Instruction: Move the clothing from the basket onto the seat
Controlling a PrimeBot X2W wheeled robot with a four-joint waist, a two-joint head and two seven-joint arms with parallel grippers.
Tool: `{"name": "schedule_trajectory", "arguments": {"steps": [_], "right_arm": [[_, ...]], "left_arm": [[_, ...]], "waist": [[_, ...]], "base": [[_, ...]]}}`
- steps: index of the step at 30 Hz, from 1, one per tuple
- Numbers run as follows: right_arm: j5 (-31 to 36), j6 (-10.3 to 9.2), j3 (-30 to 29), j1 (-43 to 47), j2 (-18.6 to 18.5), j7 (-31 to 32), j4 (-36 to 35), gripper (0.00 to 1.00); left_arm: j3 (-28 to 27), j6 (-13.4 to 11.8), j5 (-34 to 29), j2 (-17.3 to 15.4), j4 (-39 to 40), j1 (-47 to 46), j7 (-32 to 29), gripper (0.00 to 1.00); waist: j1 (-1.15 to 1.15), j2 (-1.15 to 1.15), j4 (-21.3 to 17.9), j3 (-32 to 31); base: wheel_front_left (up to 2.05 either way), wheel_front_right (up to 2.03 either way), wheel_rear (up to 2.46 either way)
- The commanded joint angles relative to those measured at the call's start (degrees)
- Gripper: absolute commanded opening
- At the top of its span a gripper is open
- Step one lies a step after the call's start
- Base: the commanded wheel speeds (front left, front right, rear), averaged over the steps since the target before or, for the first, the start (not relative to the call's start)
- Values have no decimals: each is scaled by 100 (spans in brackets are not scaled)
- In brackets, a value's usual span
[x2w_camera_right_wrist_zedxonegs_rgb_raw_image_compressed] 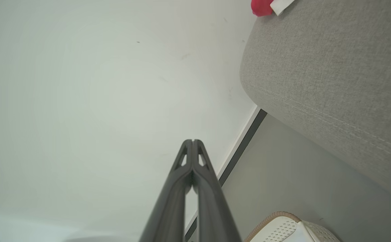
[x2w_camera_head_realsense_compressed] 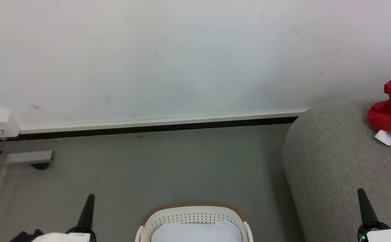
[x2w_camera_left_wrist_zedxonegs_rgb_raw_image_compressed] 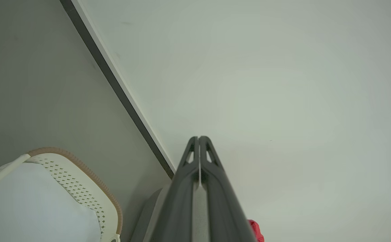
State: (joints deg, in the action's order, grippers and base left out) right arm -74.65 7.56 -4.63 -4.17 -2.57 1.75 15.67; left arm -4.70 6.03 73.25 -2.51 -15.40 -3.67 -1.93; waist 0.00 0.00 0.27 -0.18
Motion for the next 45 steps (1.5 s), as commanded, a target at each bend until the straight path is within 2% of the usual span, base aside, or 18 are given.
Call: {"name": "schedule_trajectory", "arguments": {"steps": [1, 30, 45], "right_arm": [[-105, -9, -40, -91, -45, 32, -62, 0], [-1387, -13, -163, -197, -50, 384, -150, 0], [-1778, -14, -208, -249, -50, 502, -179, 0]], "left_arm": [[-24, 46, 130, -47, 54, -116, -16, 0], [-159, 131, 1471, -55, 115, -246, -364, 0], [-200, 162, 1949, -57, 138, -294, -485, 0]], "waist": [[0, 0, -1, 1], [0, 0, -19, 24], [0, 0, -27, 33]], "base": [[0, 0, 0], [0, 0, 0], [0, 0, 0]]}}
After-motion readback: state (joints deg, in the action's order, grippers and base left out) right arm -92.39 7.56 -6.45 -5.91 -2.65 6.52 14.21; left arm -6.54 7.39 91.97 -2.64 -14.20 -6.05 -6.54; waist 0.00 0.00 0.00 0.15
